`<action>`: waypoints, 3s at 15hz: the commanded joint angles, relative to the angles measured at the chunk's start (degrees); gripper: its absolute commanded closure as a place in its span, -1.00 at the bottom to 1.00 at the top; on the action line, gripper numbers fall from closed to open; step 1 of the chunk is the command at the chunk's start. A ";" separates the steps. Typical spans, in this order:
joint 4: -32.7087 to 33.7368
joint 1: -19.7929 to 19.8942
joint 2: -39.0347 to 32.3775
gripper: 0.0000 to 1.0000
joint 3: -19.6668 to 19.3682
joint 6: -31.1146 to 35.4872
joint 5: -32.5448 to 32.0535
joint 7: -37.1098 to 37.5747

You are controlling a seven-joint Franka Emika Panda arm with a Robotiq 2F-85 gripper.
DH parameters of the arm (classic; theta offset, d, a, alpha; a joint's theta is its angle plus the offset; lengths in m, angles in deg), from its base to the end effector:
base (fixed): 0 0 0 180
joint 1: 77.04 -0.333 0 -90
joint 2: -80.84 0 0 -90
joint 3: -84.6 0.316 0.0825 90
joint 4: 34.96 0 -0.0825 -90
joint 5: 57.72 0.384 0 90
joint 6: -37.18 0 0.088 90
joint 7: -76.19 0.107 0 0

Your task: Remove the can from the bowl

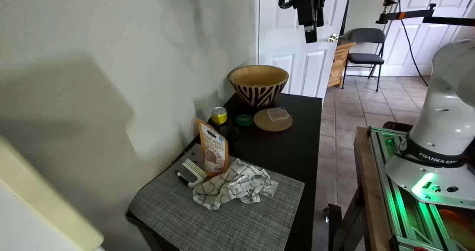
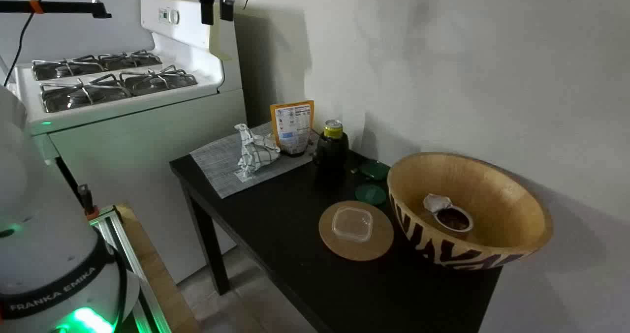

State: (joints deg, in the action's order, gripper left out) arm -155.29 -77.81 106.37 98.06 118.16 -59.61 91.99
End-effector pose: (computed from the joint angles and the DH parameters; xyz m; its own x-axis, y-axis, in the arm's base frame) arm 0.3758 0.1073 0.5739 0.9760 -0.0821 -0.2019 -0.0421 -0.9798 0.1953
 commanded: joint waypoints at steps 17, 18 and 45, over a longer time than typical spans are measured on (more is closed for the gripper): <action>-10.77 -0.32 0.98 -1.00 -14.70 23.07 -0.96 -25.84; -12.04 -0.09 0.92 -1.00 -17.14 26.30 -1.10 -30.67; 7.37 15.17 -37.70 -1.00 -34.19 44.25 14.18 -76.56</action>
State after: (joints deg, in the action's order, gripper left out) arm -157.25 -66.95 78.78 62.67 164.04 -49.81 22.36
